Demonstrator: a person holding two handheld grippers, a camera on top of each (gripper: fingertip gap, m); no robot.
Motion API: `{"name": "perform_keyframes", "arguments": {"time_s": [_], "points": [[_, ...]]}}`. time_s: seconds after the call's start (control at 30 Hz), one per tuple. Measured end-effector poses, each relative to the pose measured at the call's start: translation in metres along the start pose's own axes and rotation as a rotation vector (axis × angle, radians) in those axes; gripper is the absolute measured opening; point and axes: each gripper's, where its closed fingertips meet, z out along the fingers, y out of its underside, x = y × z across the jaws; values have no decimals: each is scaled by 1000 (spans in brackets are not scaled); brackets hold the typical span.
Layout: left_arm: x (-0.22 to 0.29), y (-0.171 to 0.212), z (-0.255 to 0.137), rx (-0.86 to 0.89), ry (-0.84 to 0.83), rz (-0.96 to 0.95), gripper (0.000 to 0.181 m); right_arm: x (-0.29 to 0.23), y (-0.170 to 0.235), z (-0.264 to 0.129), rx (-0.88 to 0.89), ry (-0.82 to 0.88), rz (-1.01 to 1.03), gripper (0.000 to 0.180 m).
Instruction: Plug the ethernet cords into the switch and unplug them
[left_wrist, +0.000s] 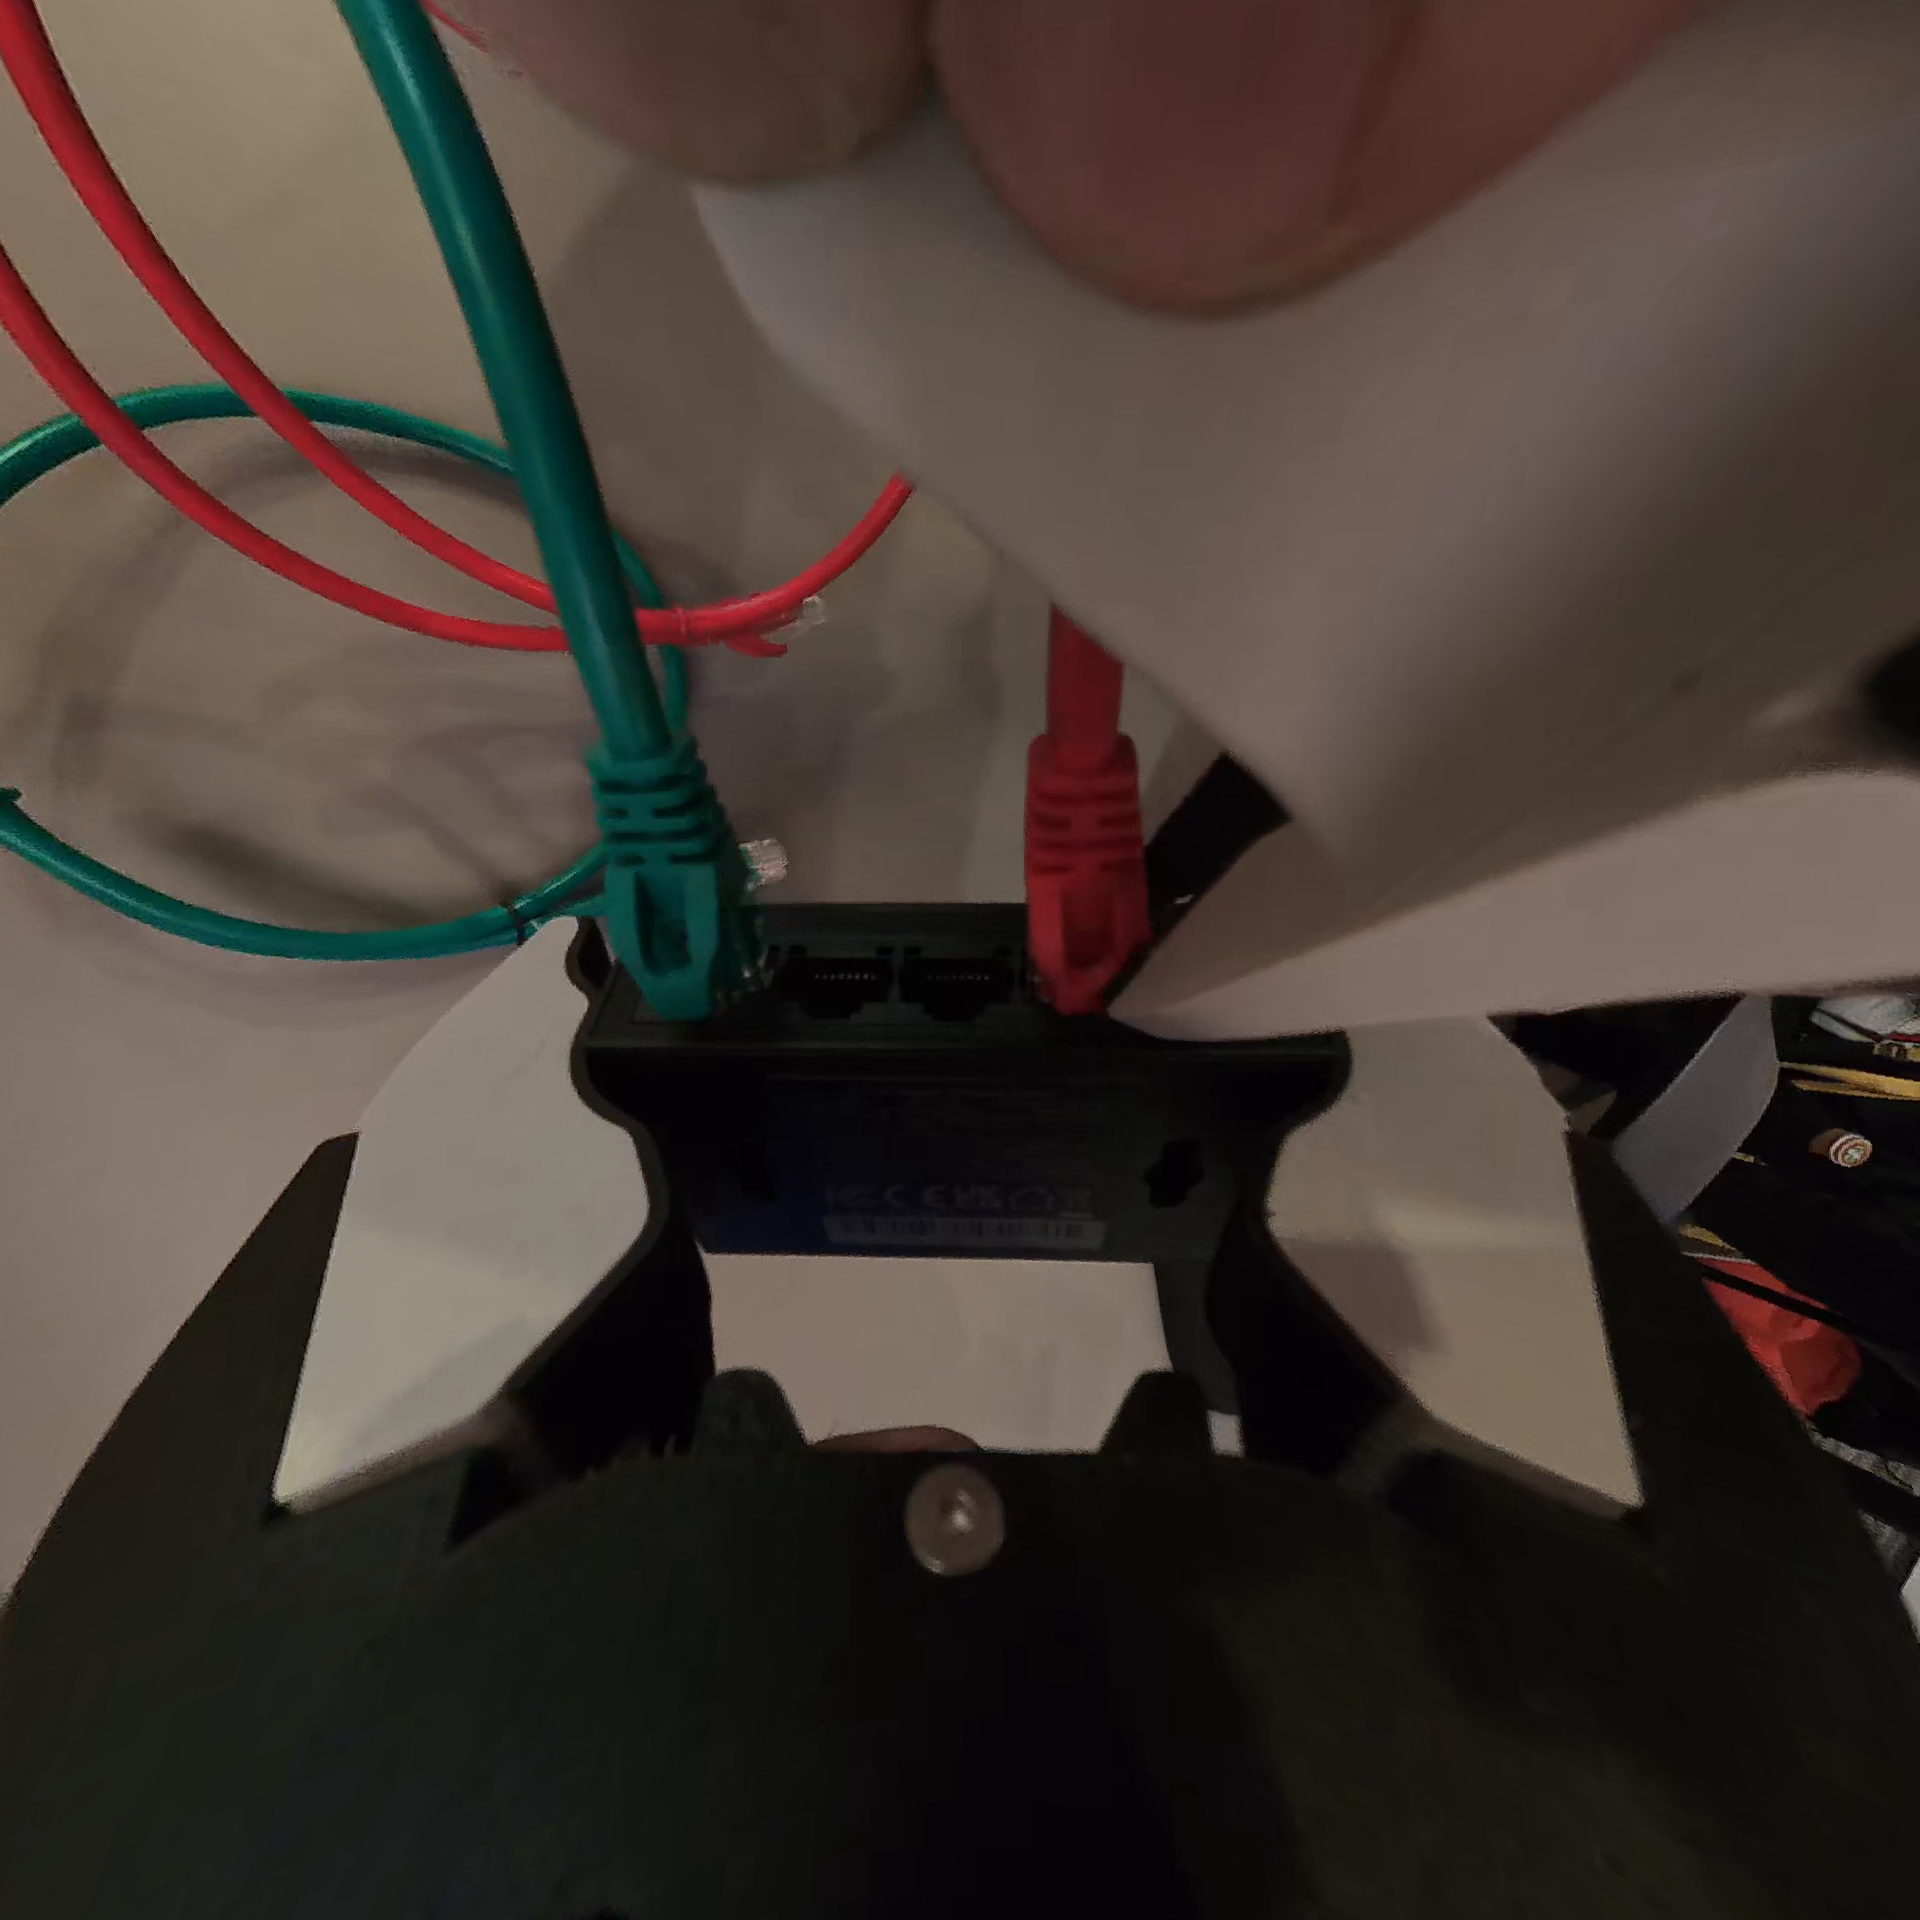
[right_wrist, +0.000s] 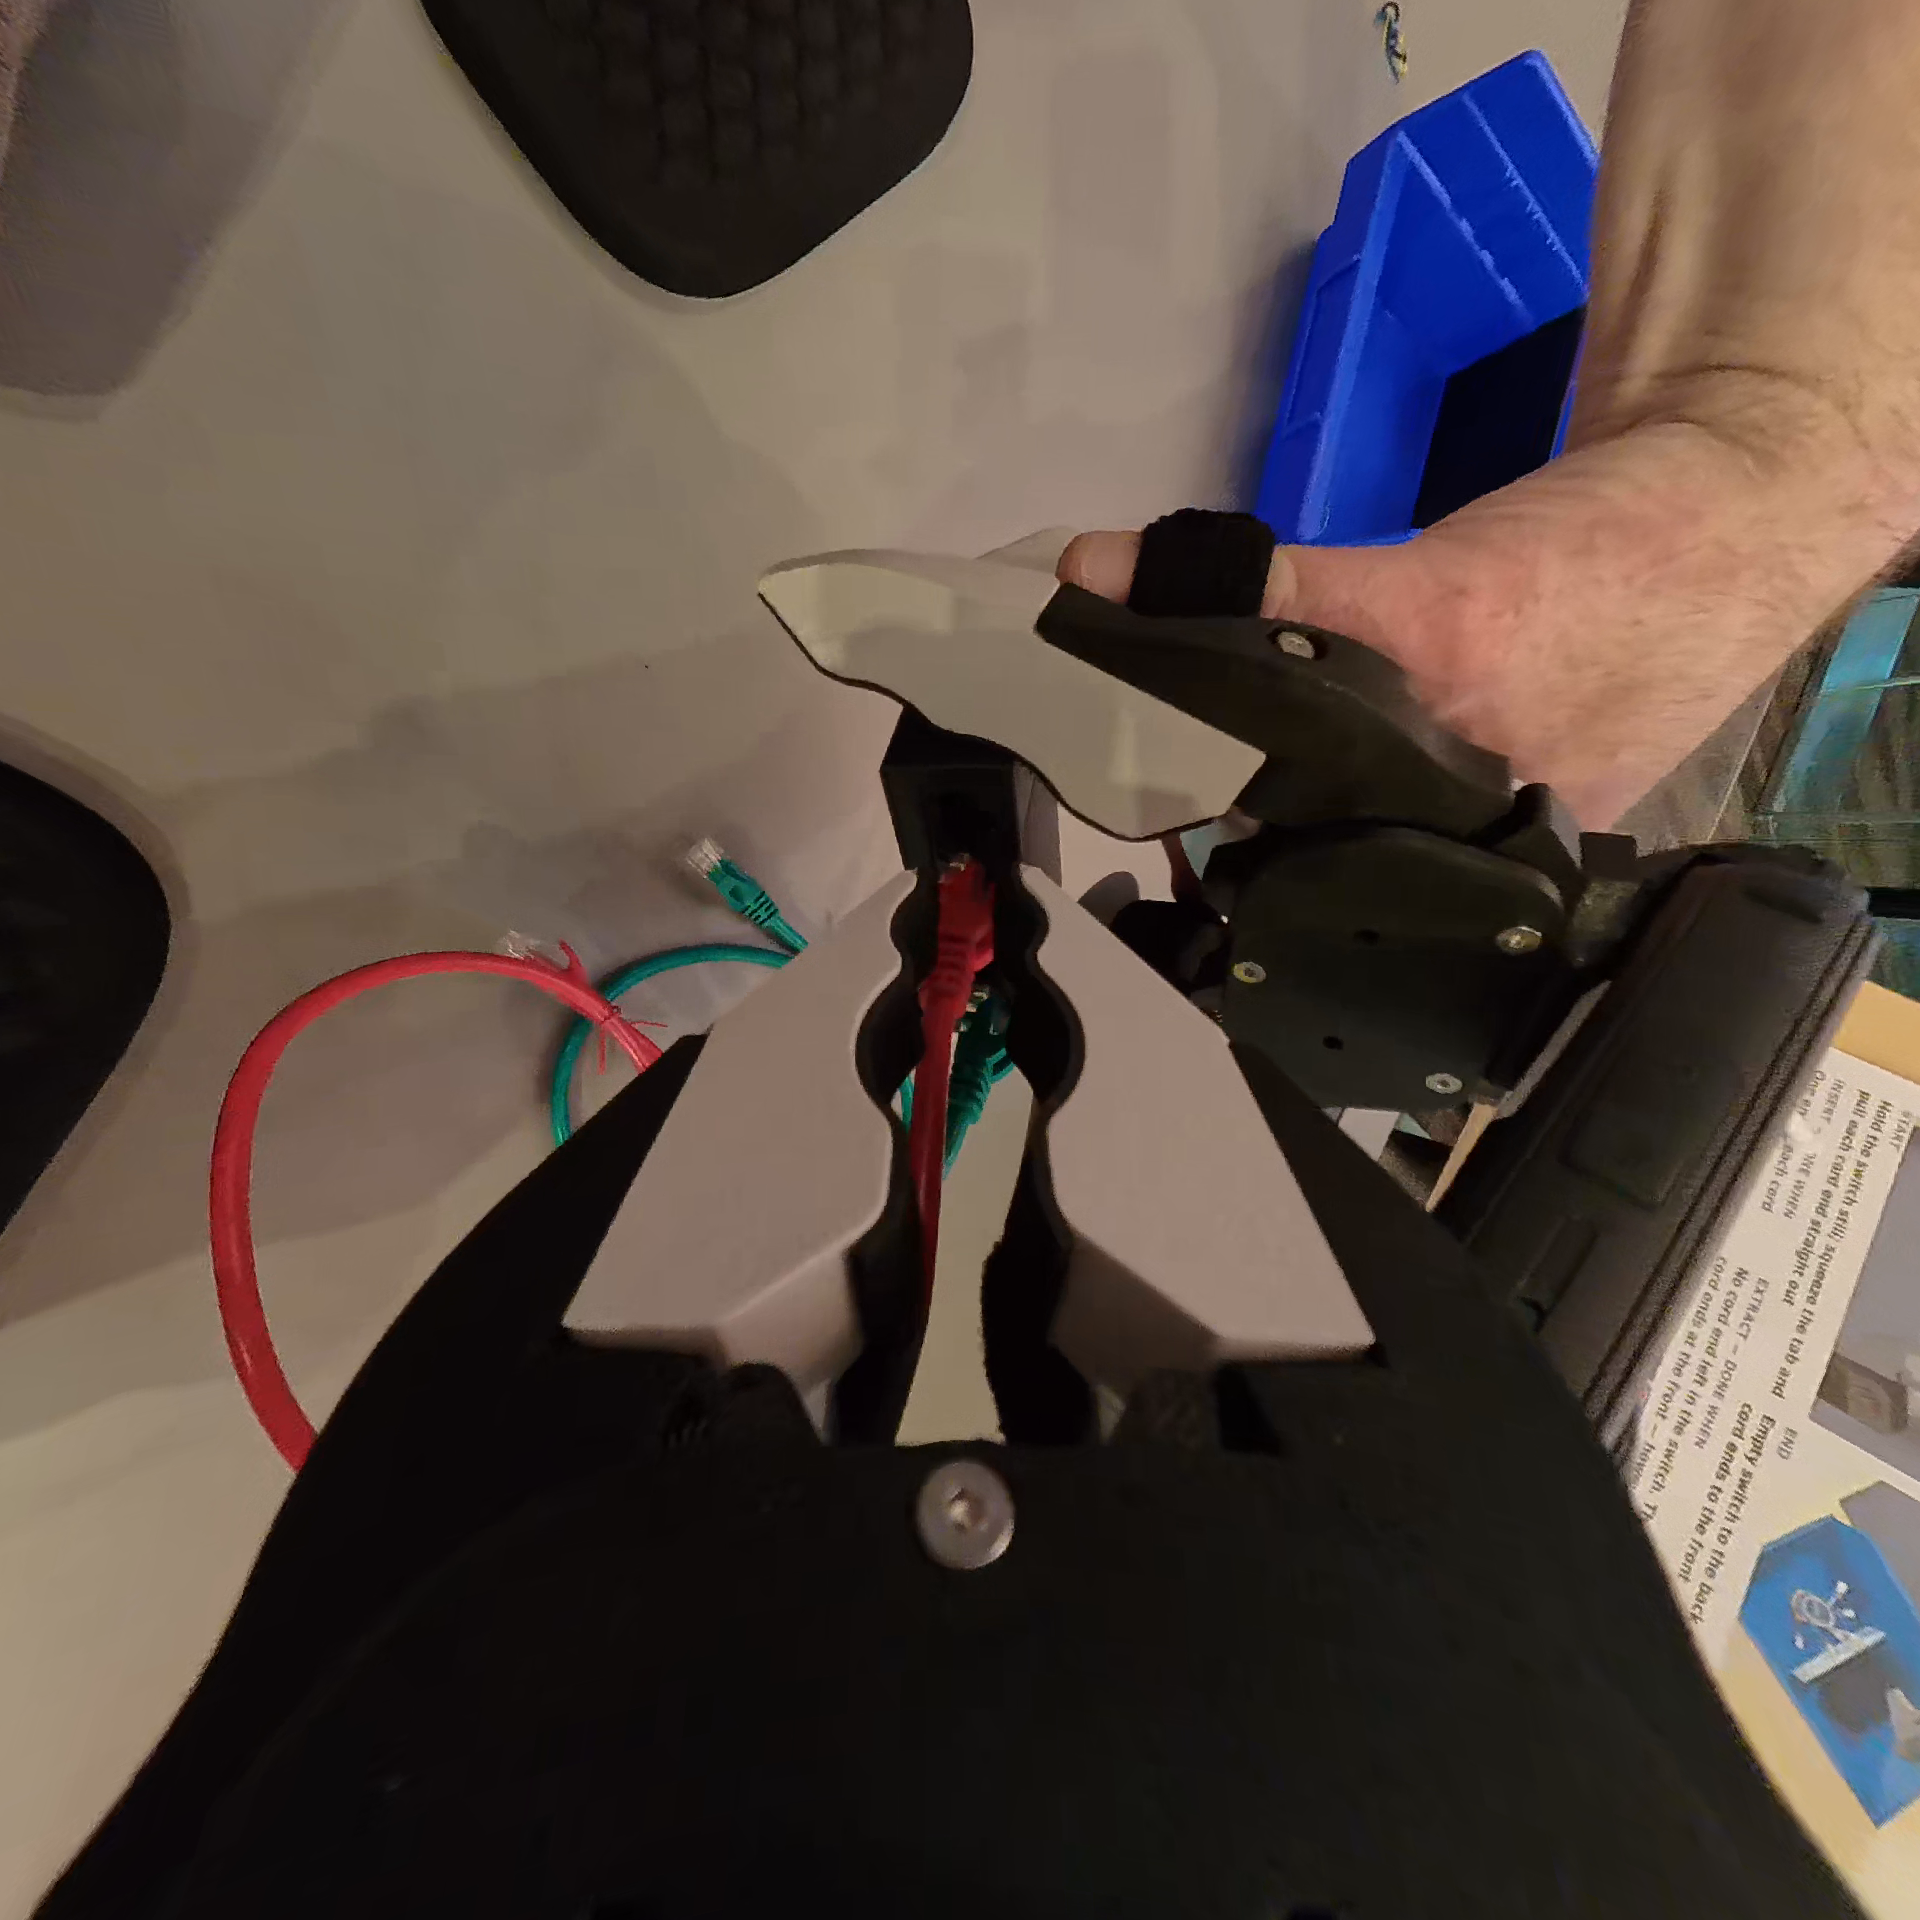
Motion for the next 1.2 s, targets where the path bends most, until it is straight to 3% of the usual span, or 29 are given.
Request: {"name": "perform_keyframes", "arguments": {"time_s": [0.13,0.37,0.4,0.43,0.7,1.2], "points": [[-2,2,-3,-7,-11,-7,123,-12,0,5,7,-64,0,0],[-2,3,-9,3,-27,-10,123,0,-2,2,71,64,40,0],[-4,3,-9,3,-31,-16,123,7,-1,0,77,102,51,19],[-6,4,-9,-1,-31,-23,123,12,4,-2,58,130,61,26],[-4,5,-10,-14,-18,-38,123,16,12,3,21,121,72,15],[-8,7,-5,-56,-19,-27,124,10,15,10,-23,82,-3,10]]}}
